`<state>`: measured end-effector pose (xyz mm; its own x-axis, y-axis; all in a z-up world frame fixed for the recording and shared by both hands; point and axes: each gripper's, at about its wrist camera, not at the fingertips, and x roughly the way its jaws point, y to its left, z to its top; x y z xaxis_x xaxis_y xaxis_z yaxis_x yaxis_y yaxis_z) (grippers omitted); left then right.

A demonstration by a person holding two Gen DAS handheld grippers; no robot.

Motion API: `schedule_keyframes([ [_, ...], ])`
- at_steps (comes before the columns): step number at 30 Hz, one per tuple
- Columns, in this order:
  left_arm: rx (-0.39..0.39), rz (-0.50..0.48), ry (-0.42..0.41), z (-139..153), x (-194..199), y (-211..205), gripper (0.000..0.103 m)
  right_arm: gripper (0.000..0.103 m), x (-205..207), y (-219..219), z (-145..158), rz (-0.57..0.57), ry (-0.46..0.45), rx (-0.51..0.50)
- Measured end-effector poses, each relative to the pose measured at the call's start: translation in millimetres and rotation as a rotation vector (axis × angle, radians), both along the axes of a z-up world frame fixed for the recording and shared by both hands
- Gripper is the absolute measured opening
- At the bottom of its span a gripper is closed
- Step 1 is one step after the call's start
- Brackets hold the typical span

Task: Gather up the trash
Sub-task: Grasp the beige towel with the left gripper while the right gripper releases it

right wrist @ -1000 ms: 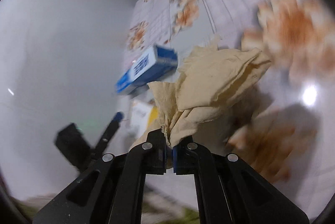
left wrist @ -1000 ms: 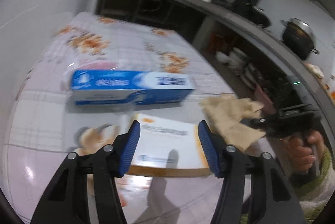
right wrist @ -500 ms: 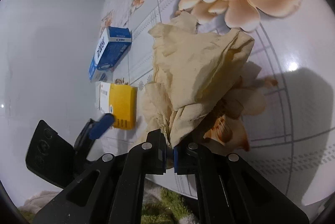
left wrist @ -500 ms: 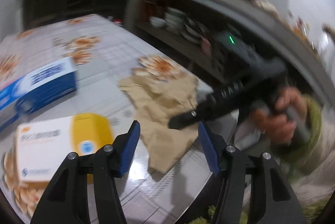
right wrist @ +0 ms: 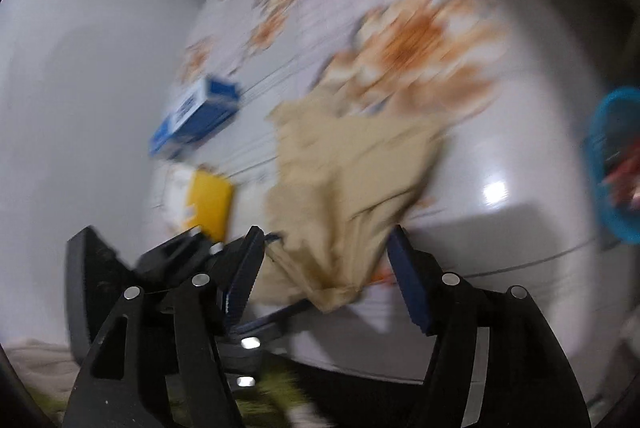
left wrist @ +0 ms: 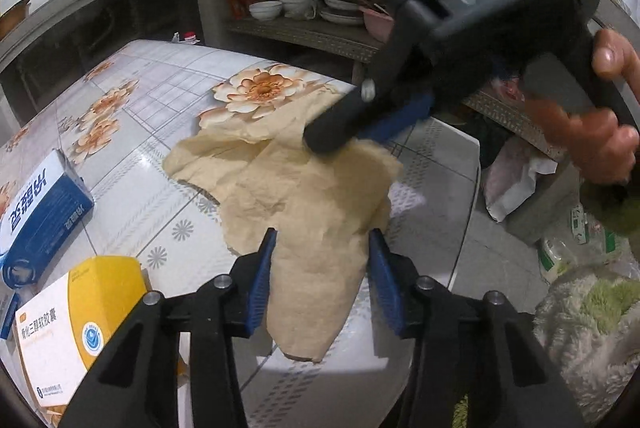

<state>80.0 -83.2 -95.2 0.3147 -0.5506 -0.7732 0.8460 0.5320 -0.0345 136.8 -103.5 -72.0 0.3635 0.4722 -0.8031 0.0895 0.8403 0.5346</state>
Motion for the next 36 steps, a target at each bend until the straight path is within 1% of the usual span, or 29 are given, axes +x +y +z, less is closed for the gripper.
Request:
schedule_keyframes([
  [2, -0.001, -0.004, 0.000, 0.1, -0.4, -0.8, 0.043, 0.062, 0.6, -9.1, 6.5, -0.044, -0.038, -0.018],
  [4, -0.005, -0.003, 0.001, 0.1, -1.0, -0.8, 0.043, 0.051, 6.5, -13.1, 6.1, -0.088, -0.062, -0.049],
  [6, -0.007, -0.001, 0.000, 0.6, -5.0, 0.6, 0.043, 0.031, 15.3, -11.0, -3.0, -0.093, -0.055, -0.051],
  [7, -0.010, 0.001, -0.001, 0.4, -4.8, 0.9, 0.043, 0.025, 19.8, -10.5, -11.2, -0.089, -0.034, -0.035],
  [8, -0.010, 0.001, -0.002, 0.4, -5.1, 0.9, 0.043, 0.012, 24.6, -8.6, -18.0, -0.084, -0.021, -0.020],
  [9, -0.010, 0.001, -0.002, 0.9, -7.2, 1.1, 0.043, 0.007, 26.4, -6.4, -24.3, -0.072, -0.008, 0.005],
  [10, -0.010, 0.003, -0.001, 1.1, -6.8, 1.0, 0.043, 0.007, 27.4, -2.8, -28.8, -0.051, -0.002, 0.034],
  [11, -0.010, 0.005, -0.001, 1.1, -6.4, 0.7, 0.043, 0.005, 27.1, 3.4, -29.5, -0.038, 0.001, 0.042],
  [12, -0.009, 0.003, -0.001, 1.3, -6.8, 1.0, 0.044, 0.005, 26.7, 7.3, -30.0, -0.023, 0.005, 0.046],
  [14, -0.009, 0.004, 0.003, 1.1, -6.0, 0.2, 0.057, 0.005, 24.3, 14.5, -30.6, 0.011, 0.010, 0.050],
  [16, -0.006, 0.012, -0.001, 0.6, -5.8, -0.6, 0.063, 0.004, 22.6, 20.0, -33.9, 0.046, 0.031, 0.082],
  [18, -0.002, 0.015, -0.007, 0.3, -6.1, -2.0, 0.065, 0.004, 21.3, 26.6, -37.3, 0.072, 0.049, 0.111],
  [22, 0.004, 0.007, -0.026, -1.0, -7.8, -3.2, 0.065, 0.004, 12.2, 33.8, -39.1, 0.139, 0.081, 0.159],
  [23, 0.012, 0.002, -0.040, -1.8, -9.2, -3.7, 0.065, 0.005, 11.1, 36.0, -40.3, 0.149, 0.086, 0.167],
  [24, 0.017, -0.002, -0.052, -2.0, -10.8, -4.2, 0.065, 0.008, 10.0, 37.7, -40.8, 0.161, 0.088, 0.177],
  [25, 0.018, -0.006, -0.059, -2.0, -12.3, -4.0, 0.059, 0.008, 8.2, 38.3, -39.4, 0.167, 0.084, 0.177],
  [26, 0.014, -0.007, -0.060, -1.5, -12.9, -3.4, 0.049, 0.010, 7.0, 39.8, -36.8, 0.175, 0.077, 0.165],
  [27, 0.014, -0.002, -0.063, -0.9, -12.6, -2.6, 0.046, 0.014, 6.6, 41.5, -35.0, 0.181, 0.070, 0.154],
  [28, 0.013, 0.003, -0.064, -0.6, -12.5, -1.5, 0.038, 0.018, 5.6, 42.1, -31.1, 0.188, 0.058, 0.139],
  [30, 0.013, 0.021, -0.066, 0.1, -9.4, 0.9, 0.028, 0.036, 4.8, 40.8, -22.8, 0.191, 0.036, 0.103],
  [31, 0.011, 0.028, -0.062, 0.0, -8.1, 1.7, 0.024, 0.040, 3.8, 38.2, -16.1, 0.193, 0.021, 0.066],
  [32, 0.007, 0.036, -0.055, 0.0, -6.2, 3.2, 0.021, 0.045, 3.4, 35.7, -9.7, 0.189, 0.004, 0.023],
  [33, 0.000, 0.050, -0.045, 0.2, -4.2, 5.0, 0.019, 0.050, 5.5, 30.6, -4.3, 0.183, -0.010, -0.018],
  [34, -0.005, 0.058, -0.037, 0.3, -3.9, 6.3, 0.018, 0.051, 7.3, 28.2, 2.3, 0.175, -0.024, -0.062],
  [36, -0.015, 0.071, -0.024, 0.4, -4.0, 8.2, 0.015, 0.051, 11.3, 25.5, 13.2, 0.167, -0.057, -0.108],
])
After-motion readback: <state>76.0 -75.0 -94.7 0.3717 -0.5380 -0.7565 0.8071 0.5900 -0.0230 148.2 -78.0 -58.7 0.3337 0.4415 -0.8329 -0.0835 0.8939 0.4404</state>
